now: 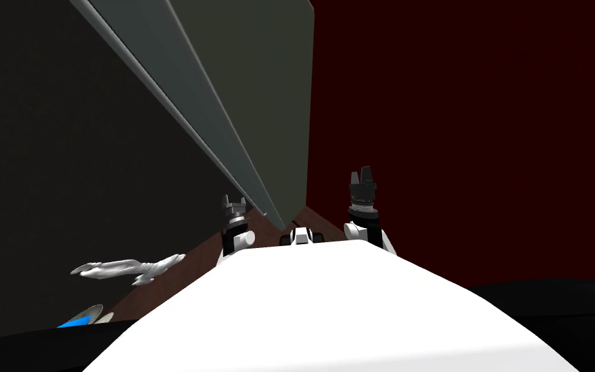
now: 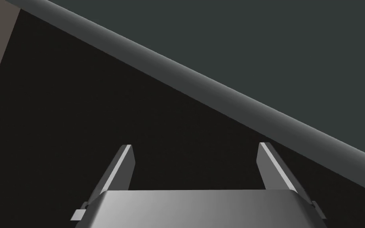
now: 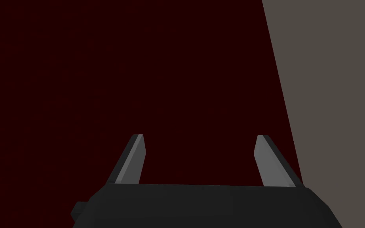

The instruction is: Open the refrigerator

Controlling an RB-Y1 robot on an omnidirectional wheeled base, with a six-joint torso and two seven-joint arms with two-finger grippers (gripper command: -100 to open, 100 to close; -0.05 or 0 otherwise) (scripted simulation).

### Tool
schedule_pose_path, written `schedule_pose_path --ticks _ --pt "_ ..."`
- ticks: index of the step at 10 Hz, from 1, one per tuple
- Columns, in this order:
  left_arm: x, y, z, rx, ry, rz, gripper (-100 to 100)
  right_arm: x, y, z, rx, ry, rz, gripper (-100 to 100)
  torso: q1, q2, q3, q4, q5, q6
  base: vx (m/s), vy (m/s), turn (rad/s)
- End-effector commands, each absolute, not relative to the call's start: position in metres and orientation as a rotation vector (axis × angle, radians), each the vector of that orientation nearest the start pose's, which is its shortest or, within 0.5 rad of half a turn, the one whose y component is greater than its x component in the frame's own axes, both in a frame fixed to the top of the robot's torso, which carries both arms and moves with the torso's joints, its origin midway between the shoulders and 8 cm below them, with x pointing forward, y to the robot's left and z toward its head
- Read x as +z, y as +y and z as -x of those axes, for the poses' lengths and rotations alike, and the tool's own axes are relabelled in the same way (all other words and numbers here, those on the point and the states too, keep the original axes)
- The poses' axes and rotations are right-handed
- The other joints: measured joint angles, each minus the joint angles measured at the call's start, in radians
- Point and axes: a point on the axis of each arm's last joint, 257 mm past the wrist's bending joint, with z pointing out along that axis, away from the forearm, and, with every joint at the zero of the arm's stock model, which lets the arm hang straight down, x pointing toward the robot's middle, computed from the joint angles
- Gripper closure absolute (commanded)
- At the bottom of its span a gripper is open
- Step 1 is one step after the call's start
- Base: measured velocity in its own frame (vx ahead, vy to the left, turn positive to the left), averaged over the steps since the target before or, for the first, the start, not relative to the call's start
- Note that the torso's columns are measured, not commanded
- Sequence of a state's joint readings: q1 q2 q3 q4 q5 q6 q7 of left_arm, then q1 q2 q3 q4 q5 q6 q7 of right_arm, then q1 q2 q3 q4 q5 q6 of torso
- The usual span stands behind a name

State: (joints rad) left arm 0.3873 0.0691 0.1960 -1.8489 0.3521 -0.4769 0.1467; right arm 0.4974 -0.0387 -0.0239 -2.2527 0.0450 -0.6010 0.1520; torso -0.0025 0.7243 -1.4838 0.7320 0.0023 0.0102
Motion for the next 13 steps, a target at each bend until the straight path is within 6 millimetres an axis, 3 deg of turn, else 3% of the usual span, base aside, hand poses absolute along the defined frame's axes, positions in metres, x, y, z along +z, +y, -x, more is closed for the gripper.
schedule_pose_path --ticks 1,3,10,13 --pt "-0.150 0.411 -0.384 -1.357 0.426 1.254 -100 0.032 -0.274 -0.332 1.130 0.647 -0.479 0 0.000 -0.003 -0.002 -0.002 0.001 0.003 0.069 -0.065 0.050" --pt "-0.143 0.417 -0.379 -1.343 0.415 1.234 -100 0.032 -0.274 -0.332 1.130 0.647 -0.479 0 -0.003 -0.004 -0.002 -0.002 0.001 0.007 0.013 -0.019 0.033" --pt "-0.136 0.523 -0.389 -1.218 0.350 1.231 -100 0.032 -0.274 -0.332 1.130 0.647 -0.479 0 0.010 -0.003 -0.003 0.003 -0.001 -0.004 -0.090 -0.062 -0.170" --pt "-0.131 0.540 -0.389 -1.202 0.329 1.230 -100 0.032 -0.274 -0.332 1.130 0.647 -0.479 0 0.011 -0.003 -0.003 0.005 -0.004 -0.003 -0.041 -0.042 -0.065"
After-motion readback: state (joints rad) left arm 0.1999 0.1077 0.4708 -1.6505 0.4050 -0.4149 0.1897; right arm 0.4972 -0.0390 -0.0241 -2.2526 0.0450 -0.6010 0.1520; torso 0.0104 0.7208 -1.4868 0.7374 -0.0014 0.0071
